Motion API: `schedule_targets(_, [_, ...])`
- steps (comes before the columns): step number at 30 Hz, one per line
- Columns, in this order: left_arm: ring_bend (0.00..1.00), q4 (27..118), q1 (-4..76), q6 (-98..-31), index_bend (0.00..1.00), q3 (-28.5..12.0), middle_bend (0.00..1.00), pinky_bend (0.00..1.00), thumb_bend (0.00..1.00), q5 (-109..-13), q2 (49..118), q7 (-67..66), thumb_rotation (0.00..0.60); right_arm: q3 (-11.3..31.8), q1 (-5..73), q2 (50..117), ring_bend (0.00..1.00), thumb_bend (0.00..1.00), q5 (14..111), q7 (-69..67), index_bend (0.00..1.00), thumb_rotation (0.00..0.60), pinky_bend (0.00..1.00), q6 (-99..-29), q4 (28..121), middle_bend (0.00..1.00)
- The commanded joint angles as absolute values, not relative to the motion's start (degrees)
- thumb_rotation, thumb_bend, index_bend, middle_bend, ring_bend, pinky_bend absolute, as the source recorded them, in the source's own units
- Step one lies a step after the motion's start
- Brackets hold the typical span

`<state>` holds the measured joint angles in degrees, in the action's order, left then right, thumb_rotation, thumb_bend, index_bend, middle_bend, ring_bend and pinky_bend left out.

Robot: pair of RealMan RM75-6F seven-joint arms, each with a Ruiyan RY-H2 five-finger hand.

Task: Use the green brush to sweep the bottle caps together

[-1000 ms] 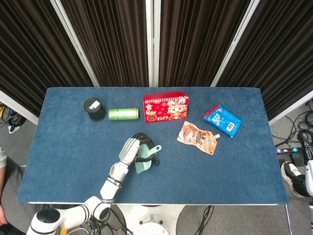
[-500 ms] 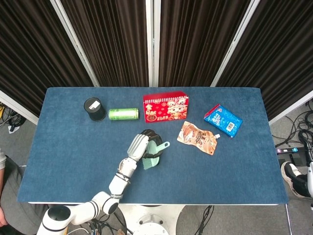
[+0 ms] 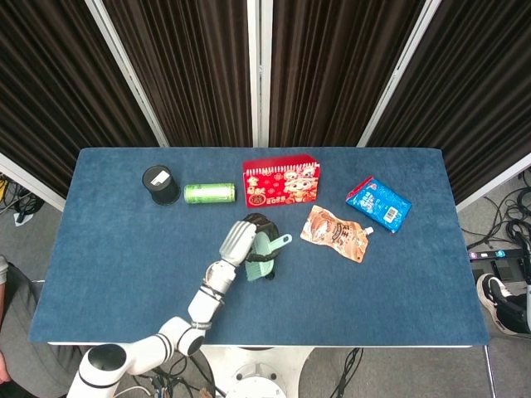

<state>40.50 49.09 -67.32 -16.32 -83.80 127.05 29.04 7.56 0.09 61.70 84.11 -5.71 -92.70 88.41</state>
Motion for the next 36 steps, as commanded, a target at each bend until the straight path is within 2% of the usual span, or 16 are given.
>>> schedule_targets(1, [0.38,43.9,46.8,-67.3,0.57,-13.8,0.60,0.25,0.41,-84.9,121.7,31.0,0.600,7.5,0.0,61.6,0.00,0.23,84.3,-5.8,0.02,0.600,0.00,-92.9,88.4,0.16])
schedule_targets(5, [0.38,47.8,43.8,-67.3,0.57,-10.7,0.60,0.24,0.41,-86.0,113.7,28.7,0.600,7.6,0.2,61.6,0.00,0.23,84.6,-5.8,0.02,0.600,0.00,-92.8,88.5,0.16])
schedule_targets(9, [0.38,52.8,41.6,-63.9,0.57,-7.2,0.60,0.24,0.41,-86.3,105.3,22.8,0.600,7.5,0.5,62.0,0.00,0.23,85.2,-5.7,0.02,0.600,0.00,-92.7,88.4,0.16])
schedule_targets(15, [0.38,55.5,40.9,-57.3,0.56,-3.8,0.58,0.24,0.41,-84.9,99.9,13.4,0.600,7.4,0.9,62.4,0.00,0.23,85.7,-5.6,0.02,0.600,0.00,-92.3,88.4,0.16])
schedule_targets(17, [0.33,56.7,41.2,-54.5,0.50,-3.1,0.52,0.24,0.39,-84.3,98.9,12.3,0.600,7.3,0.9,62.5,0.00,0.23,85.7,-5.6,0.02,0.600,0.00,-92.3,88.3,0.16])
schedule_targets(20, [0.19,58.9,41.9,-50.9,0.31,-2.4,0.37,0.24,0.27,-83.3,97.1,9.8,0.600,7.3,0.8,62.4,0.00,0.23,85.5,-5.6,0.02,0.600,0.00,-92.2,88.3,0.16])
schedule_targets(23, [0.14,59.6,40.9,-52.7,0.23,-3.3,0.30,0.23,0.18,-82.3,96.8,9.7,0.600,7.2,0.7,62.6,0.00,0.23,85.1,-5.9,0.02,0.600,0.00,-91.9,88.1,0.16])
schedule_targets(29, [0.14,64.4,35.6,-59.2,0.23,-6.0,0.30,0.23,0.18,-78.2,91.1,11.4,0.600,7.0,1.2,62.7,0.00,0.23,83.8,-7.3,0.02,0.600,0.00,-89.4,86.9,0.16])
schedule_targets(36, [0.14,68.3,25.7,-70.3,0.24,-7.4,0.30,0.22,0.18,-72.5,82.4,6.3,0.600,6.4,2.8,62.7,0.00,0.23,84.2,-8.5,0.02,0.600,0.01,-86.1,86.5,0.15])
